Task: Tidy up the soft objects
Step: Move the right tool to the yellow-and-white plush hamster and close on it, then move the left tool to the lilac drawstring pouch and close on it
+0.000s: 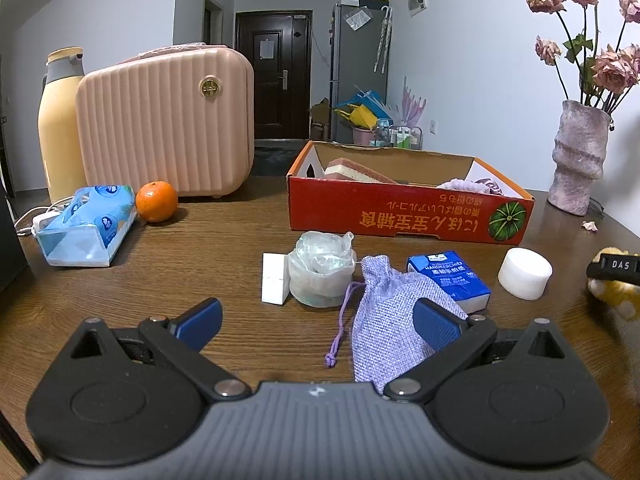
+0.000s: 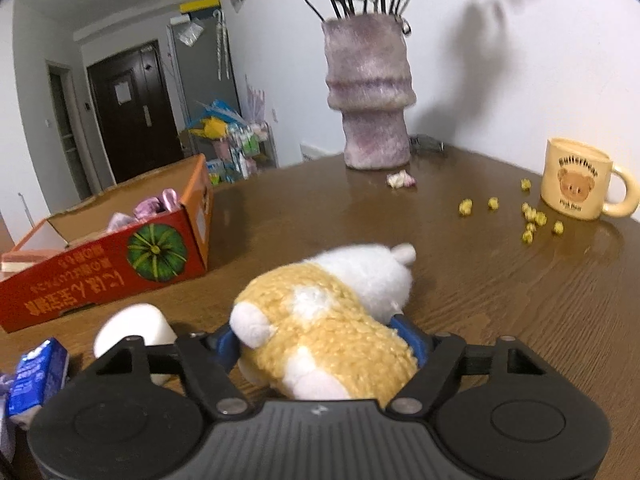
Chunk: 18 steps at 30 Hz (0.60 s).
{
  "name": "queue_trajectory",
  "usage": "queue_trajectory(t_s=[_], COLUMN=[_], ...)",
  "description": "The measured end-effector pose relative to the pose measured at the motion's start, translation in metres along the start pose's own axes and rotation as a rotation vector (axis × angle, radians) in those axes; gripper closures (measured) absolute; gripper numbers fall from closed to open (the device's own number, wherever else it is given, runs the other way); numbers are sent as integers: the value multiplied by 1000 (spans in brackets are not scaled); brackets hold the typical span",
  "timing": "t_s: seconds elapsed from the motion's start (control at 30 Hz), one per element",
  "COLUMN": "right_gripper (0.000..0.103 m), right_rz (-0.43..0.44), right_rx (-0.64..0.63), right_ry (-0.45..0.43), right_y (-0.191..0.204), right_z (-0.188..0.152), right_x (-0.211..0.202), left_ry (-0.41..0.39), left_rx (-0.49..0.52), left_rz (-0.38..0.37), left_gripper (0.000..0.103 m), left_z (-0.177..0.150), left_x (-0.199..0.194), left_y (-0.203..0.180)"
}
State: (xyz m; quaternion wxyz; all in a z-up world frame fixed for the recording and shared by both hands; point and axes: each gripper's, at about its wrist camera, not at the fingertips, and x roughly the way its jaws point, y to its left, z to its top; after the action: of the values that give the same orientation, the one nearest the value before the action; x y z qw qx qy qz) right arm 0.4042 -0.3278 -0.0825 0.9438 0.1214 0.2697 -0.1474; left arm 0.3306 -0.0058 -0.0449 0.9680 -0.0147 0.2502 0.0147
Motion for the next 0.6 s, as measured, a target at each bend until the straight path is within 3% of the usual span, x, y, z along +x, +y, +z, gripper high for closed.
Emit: queue_trajectory(t_s=[0.1, 0.6], right_gripper=[34, 35], right_rz=[24, 122], right_rx=[-23, -154], right_ry=[-49, -247], right_y=[3, 28], right_z=[0, -6], right_x=[-11, -59], left_ry=[2, 38], left_rx=[3, -13], left_rz=[1, -23], left_gripper=[0, 0], left_z=[0, 0], left_x=[1, 9], left_y=[-1, -7])
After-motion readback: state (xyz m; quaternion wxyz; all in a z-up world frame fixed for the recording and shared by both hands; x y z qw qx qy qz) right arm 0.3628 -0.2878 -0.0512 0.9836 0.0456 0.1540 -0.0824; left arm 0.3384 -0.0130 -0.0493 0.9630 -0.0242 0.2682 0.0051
